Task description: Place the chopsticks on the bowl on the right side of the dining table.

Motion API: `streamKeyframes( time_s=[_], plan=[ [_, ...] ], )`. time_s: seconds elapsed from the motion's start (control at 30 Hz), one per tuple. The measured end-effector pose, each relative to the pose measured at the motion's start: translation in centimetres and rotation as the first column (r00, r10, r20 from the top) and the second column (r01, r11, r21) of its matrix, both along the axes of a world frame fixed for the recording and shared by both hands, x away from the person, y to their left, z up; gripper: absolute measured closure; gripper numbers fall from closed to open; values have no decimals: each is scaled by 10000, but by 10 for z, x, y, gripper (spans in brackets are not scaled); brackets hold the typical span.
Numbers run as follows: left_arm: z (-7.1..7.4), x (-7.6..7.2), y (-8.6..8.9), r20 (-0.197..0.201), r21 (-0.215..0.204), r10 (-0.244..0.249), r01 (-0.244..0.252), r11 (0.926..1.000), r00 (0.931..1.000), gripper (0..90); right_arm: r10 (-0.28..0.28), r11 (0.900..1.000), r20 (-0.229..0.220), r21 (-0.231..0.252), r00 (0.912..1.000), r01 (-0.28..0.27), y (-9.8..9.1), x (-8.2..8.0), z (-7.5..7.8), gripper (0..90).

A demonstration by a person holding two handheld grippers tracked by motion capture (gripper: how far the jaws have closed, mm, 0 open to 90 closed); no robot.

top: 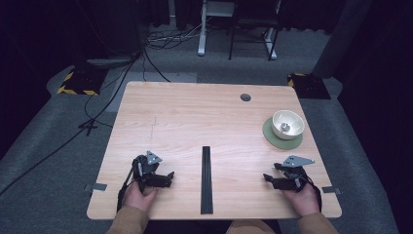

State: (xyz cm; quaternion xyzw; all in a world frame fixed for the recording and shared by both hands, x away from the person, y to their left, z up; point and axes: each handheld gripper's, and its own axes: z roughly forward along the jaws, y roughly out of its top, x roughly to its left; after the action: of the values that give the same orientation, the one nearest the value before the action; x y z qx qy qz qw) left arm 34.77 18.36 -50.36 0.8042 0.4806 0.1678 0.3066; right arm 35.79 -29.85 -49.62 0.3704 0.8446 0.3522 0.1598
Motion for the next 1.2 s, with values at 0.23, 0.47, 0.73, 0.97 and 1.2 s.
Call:
streamKeyframes(
  time_s=[0.23,0.47,0.73,0.97,1.2],
  plan=[
    [0,0,-1,-10,11,65,-65,10000,10000,6,146,9999,-141,46,9998,-145,12,-5,12,464],
    [0,1,-1,-58,-12,20,-21,10000,10000,6,411,9984,66,393,9991,-413,38,-12,35,515],
    [0,2,-1,78,-28,72,-72,10000,9999,10,721,9945,332,733,9968,-744,68,-17,62,495],
    [0,2,-1,-16,-20,91,-91,10000,10000,13,1496,9848,522,811,9874,-1535,101,-17,64,520],
    [0,1,-2,15,-38,107,-107,9999,9999,20,2084,9742,233,831,9778,-2096,133,-10,55,559]
  ],
)
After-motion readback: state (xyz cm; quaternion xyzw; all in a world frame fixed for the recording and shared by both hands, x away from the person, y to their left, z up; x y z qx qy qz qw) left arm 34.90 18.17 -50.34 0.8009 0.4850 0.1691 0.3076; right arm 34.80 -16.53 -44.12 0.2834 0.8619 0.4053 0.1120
